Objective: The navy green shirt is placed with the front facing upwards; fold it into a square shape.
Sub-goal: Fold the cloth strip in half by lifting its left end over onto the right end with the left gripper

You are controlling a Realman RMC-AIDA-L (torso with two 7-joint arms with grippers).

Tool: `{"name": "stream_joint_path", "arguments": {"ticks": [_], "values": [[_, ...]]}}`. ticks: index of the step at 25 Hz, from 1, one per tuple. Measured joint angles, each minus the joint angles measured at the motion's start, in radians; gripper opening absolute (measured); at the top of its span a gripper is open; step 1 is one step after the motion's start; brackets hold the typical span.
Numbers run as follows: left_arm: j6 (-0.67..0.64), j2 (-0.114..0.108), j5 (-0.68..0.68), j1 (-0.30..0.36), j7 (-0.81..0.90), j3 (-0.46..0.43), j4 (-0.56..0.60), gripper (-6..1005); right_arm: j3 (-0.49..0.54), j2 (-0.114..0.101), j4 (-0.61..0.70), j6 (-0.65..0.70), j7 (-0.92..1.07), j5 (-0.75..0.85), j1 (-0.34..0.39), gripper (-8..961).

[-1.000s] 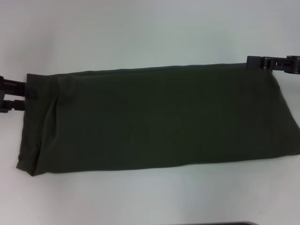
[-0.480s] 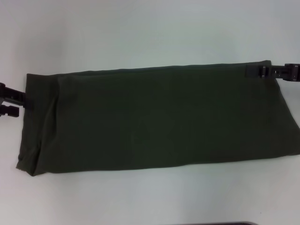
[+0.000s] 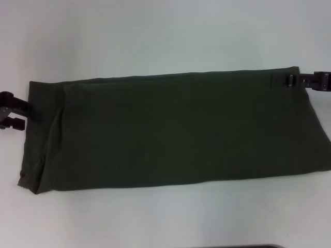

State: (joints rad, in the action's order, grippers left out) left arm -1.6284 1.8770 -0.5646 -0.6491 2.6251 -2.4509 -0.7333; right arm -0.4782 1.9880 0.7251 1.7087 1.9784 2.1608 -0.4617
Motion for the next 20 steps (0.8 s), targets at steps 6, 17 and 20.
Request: {"name": "stream_joint_path", "arguments": {"ticks": [6,17,20], "values": [[0.017,-0.001,0.002,-0.005,0.058,-0.001,0.004,567,0.000,-0.007,-0.012,-0.001,0.016,0.007,0.000,927],[0.039,0.001,0.002,-0.005,0.068,0.000,0.024,567,-0.020,-0.093,-0.036,-0.080,0.208,0.149,-0.071,927],[0.048,0.001,0.002,-0.005,0.068,0.000,0.027,567,-0.029,-0.088,-0.039,-0.081,0.217,0.178,-0.093,927]]}}
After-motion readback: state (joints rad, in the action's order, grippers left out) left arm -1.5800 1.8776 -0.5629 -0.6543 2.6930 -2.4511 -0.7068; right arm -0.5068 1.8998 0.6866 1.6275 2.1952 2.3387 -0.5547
